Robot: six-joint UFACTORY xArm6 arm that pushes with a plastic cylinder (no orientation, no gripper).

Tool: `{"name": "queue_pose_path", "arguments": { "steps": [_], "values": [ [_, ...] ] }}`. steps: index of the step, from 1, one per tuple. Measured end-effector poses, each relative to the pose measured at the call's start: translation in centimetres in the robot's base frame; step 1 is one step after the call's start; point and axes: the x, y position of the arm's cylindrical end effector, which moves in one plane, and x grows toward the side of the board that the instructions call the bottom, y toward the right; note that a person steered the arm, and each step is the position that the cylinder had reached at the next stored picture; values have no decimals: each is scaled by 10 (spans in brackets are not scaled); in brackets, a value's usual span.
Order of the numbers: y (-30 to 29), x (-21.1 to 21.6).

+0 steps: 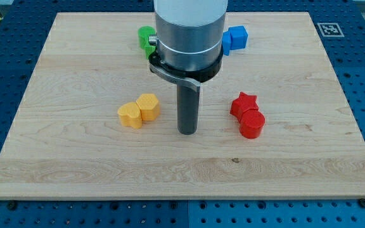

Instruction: Slide the yellow hexagon towards top left

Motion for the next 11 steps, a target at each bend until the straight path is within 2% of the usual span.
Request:
{"name": "queue_pose_path", "arguments": {
  "steps": [3, 5, 6, 9, 11],
  "values": [
    [-54, -18],
    [-103, -63],
    [-110, -80],
    [-67, -80],
    [-69, -99]
  ]
}}
